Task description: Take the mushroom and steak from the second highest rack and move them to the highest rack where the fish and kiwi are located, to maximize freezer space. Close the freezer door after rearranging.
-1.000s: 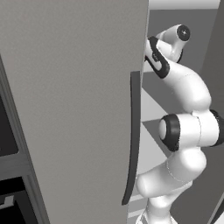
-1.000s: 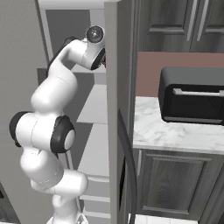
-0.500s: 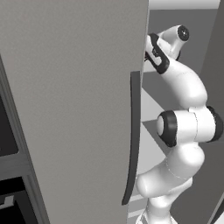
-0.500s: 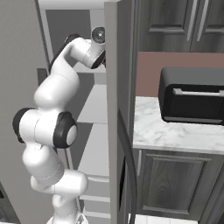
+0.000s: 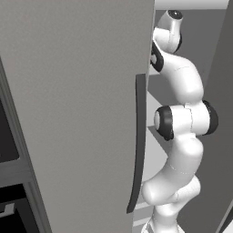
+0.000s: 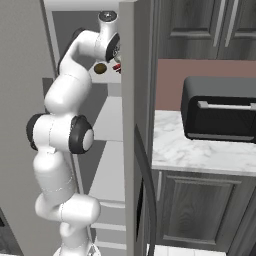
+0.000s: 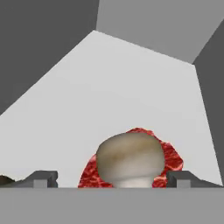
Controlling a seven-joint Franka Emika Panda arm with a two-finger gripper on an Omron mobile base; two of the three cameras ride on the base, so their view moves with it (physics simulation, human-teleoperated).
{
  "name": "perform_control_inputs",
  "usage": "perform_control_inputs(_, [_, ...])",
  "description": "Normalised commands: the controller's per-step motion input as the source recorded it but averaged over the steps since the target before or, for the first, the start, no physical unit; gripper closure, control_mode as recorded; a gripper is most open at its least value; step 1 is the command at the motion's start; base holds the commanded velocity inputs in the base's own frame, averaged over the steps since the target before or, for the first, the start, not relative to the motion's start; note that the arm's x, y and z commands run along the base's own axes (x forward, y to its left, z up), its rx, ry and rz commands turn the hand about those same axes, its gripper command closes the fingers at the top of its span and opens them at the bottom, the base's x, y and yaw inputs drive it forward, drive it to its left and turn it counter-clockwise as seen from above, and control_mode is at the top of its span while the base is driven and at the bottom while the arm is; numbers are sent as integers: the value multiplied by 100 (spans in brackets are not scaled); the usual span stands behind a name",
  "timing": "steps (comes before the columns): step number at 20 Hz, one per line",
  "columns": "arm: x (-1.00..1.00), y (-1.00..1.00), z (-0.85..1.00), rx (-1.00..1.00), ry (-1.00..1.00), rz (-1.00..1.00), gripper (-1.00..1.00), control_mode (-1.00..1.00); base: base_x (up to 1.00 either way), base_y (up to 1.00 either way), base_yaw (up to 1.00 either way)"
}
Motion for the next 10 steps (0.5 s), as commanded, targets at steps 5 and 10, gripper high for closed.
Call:
perform_control_inputs(5, [2,0,3,-18,-9,24,-100,-100,0,0,0])
perform_control_inputs(10, [-19,0,0,-8,-17,24,-100,-100,0,0,0])
